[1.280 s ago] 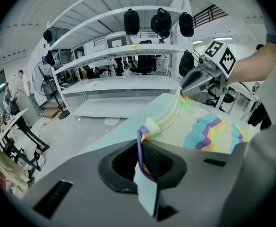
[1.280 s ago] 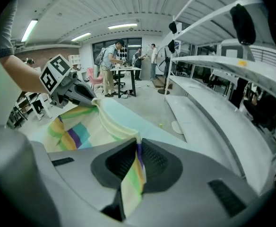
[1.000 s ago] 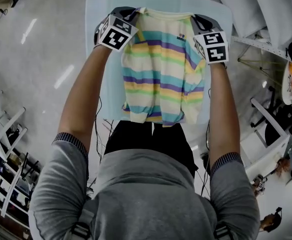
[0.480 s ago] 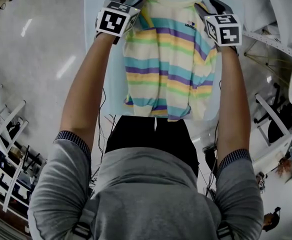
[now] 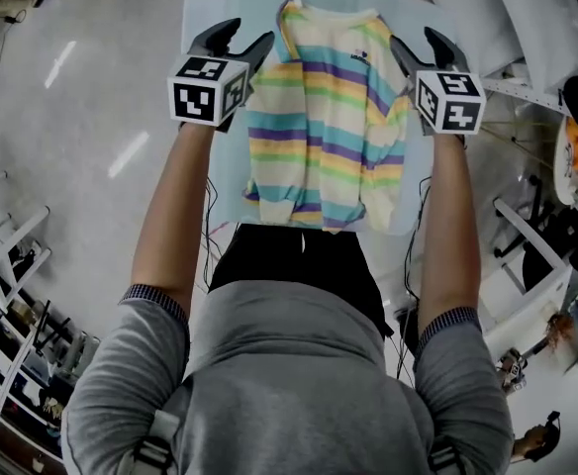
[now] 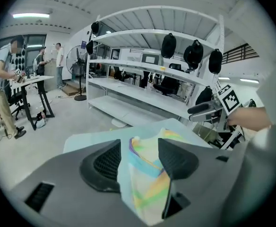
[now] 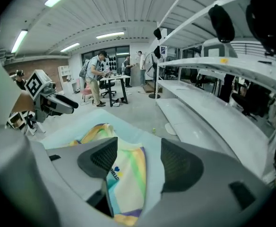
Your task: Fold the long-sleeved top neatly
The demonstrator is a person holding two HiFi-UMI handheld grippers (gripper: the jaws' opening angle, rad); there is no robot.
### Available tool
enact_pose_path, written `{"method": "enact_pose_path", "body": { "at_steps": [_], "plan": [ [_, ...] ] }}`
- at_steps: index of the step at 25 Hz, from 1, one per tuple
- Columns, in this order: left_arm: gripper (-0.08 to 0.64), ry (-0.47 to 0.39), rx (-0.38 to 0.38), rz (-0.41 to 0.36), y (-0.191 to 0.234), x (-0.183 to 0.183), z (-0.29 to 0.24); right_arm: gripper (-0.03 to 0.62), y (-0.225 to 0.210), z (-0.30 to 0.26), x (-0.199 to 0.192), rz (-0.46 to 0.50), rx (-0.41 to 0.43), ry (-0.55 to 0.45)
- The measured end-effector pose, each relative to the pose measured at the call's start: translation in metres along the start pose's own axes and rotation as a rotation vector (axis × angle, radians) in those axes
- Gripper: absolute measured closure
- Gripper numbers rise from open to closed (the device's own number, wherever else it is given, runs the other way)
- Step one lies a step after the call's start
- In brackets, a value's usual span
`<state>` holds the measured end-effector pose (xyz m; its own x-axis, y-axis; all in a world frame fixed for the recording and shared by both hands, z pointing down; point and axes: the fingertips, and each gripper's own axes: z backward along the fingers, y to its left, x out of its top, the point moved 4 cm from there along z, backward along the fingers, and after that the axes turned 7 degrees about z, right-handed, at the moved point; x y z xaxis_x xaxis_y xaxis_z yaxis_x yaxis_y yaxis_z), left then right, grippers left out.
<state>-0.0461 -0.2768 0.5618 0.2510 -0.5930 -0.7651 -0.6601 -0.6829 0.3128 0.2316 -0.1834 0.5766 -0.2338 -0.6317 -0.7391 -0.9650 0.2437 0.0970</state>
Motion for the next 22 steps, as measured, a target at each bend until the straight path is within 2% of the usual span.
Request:
{"method": "enact_pose_path", "body": {
  "at_steps": [5, 9, 12, 17, 19, 22],
  "plan": [
    [0.288, 0.023, -0.009, 0.018, -0.037, -0.023, 0.020, 0.298, 0.009, 0.043, -0.019, -0.065, -0.021, -0.009],
    [0.288, 0.073, 0.012, -0.039, -0.057, -0.052, 0.023, 0.302, 0.024, 0.060, -0.046, -0.118, 0.000, -0.010],
    [0.288, 0.093, -0.001, -0.041, -0.071, -0.073, 0.018, 0.302, 0.035, 0.064, -0.067, -0.138, 0.004, -0.007],
    [0.291, 0.123, 0.021, -0.021, -0.074, -0.105, 0.002, 0.334, 0.044, 0.063, -0.098, -0.172, -0.032, -0.024],
    [0.311, 0.130, 0.029, -0.027, -0.077, -0.114, -0.004, 0.384, 0.042, 0.061, -0.115, -0.195, -0.053, -0.005],
    [0.314, 0.138, 0.039, -0.039, -0.078, -0.122, -0.014, 0.379, 0.034, 0.057, -0.139, -0.234, -0.078, 0.032]
  ]
}}
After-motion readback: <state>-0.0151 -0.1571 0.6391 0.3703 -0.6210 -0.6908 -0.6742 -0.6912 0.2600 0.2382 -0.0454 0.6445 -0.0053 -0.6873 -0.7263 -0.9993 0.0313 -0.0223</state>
